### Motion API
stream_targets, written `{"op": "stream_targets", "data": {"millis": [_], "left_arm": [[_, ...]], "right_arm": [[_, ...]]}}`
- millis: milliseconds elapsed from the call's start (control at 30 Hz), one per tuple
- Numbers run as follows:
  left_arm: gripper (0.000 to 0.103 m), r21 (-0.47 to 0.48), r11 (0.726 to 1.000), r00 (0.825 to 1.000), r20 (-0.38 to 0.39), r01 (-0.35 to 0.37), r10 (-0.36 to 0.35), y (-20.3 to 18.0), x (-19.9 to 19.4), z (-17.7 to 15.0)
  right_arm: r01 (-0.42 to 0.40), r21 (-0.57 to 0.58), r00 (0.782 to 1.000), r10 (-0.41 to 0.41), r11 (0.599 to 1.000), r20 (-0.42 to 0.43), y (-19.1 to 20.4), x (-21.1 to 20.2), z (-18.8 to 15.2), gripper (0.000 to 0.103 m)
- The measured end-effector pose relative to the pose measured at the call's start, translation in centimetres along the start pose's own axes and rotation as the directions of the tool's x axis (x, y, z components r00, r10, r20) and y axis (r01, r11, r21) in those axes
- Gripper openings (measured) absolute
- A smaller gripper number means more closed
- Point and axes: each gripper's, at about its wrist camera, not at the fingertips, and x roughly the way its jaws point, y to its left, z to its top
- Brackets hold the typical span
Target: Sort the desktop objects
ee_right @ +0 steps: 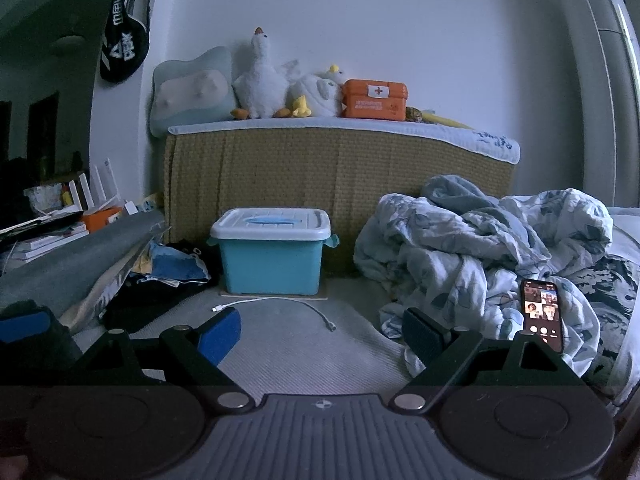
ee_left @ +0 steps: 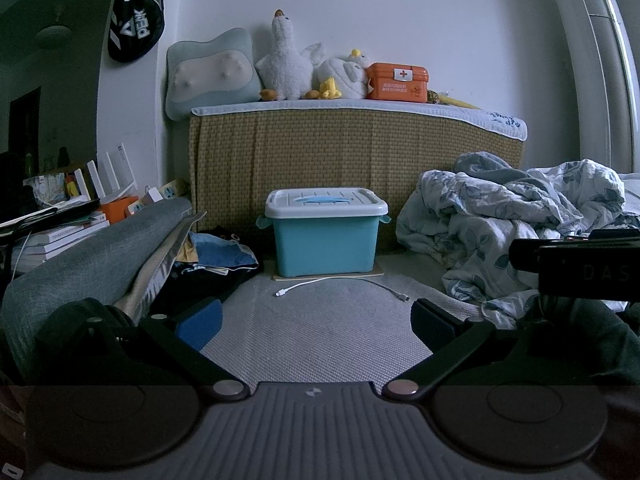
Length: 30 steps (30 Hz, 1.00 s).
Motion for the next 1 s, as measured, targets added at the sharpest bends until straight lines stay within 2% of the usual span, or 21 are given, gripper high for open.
{"op": "stream_targets", "data": {"millis": [1000], "left_arm": [[0.103, 0.001, 1.0, 1.0, -0.002, 0.0, 0.0, -0.08, -0.06, -0.06]], "right_arm": [[0.004, -0.006, 1.0, -0.004, 1.0, -0.006, 0.17, 0.02, 0.05, 0.091]]}}
